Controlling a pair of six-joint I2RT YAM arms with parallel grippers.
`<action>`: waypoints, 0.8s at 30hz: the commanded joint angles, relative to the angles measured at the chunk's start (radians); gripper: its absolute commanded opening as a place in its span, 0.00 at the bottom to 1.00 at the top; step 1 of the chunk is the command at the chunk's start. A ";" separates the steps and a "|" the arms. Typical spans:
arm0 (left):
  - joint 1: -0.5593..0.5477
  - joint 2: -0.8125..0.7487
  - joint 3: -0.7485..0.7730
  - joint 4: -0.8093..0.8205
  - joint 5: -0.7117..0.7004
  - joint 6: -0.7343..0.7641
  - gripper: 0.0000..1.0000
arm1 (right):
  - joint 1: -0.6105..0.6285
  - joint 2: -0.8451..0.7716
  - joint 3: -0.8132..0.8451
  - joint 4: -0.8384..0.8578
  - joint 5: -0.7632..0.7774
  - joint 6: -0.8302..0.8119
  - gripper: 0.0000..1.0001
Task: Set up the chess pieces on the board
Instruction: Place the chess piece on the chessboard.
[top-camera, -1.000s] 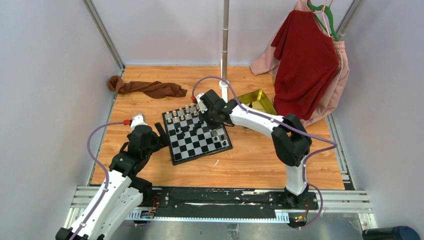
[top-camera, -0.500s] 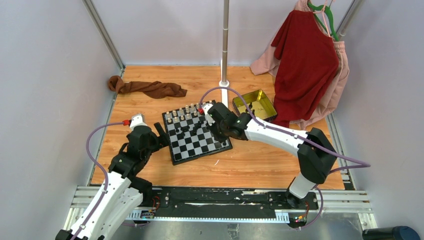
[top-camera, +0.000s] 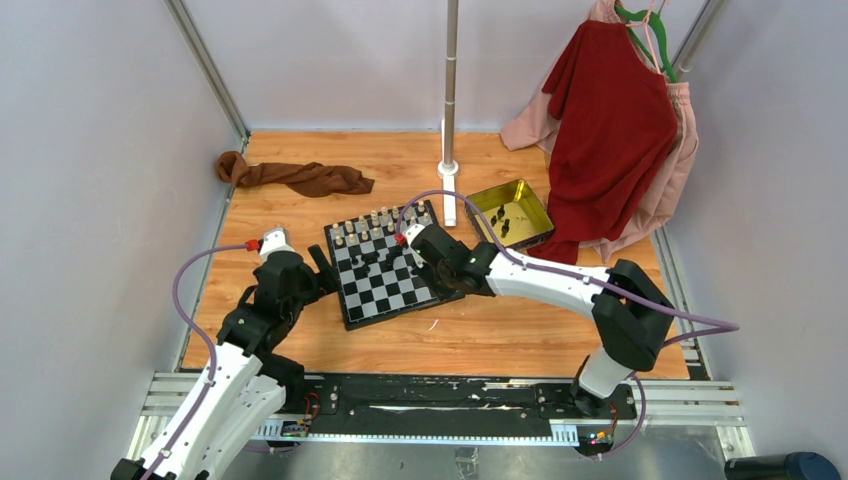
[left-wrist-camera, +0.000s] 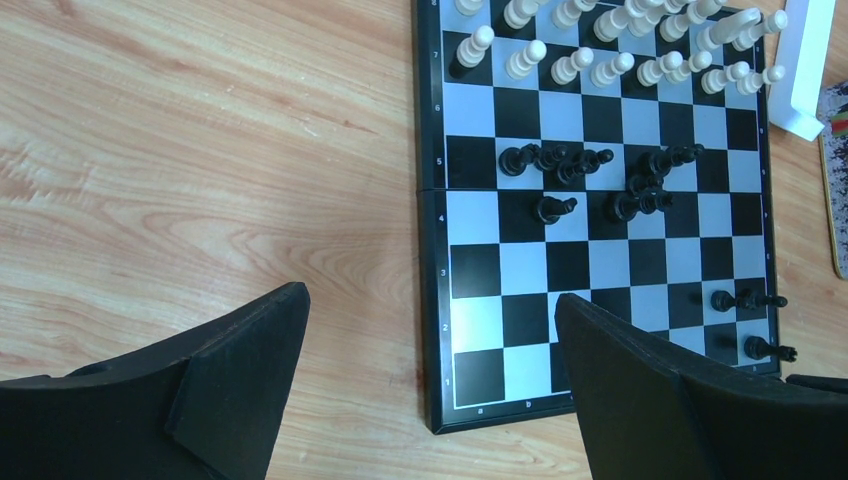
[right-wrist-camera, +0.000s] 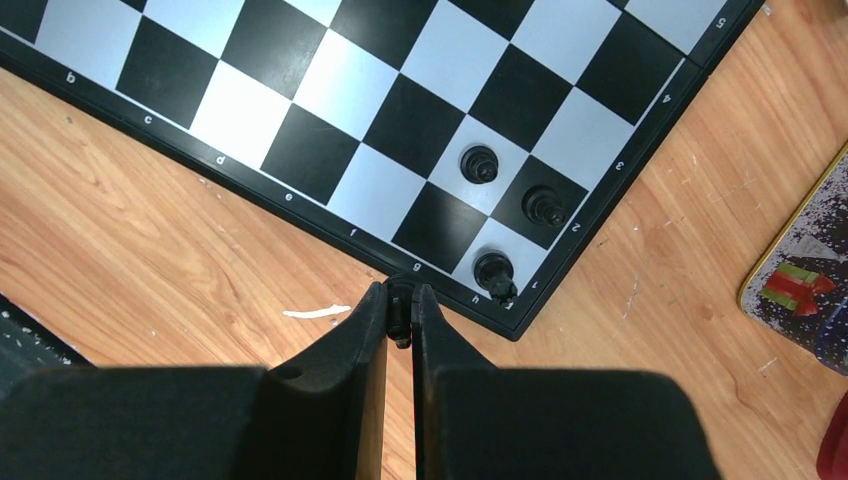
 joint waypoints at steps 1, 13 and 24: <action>-0.008 0.003 -0.009 0.016 0.013 0.015 1.00 | 0.013 0.019 -0.020 0.030 0.048 0.015 0.00; -0.010 0.005 -0.012 0.021 0.019 0.015 1.00 | 0.010 0.075 -0.013 0.055 0.064 0.013 0.00; -0.010 0.008 -0.014 0.024 0.024 0.015 1.00 | -0.004 0.106 -0.005 0.067 0.047 0.017 0.00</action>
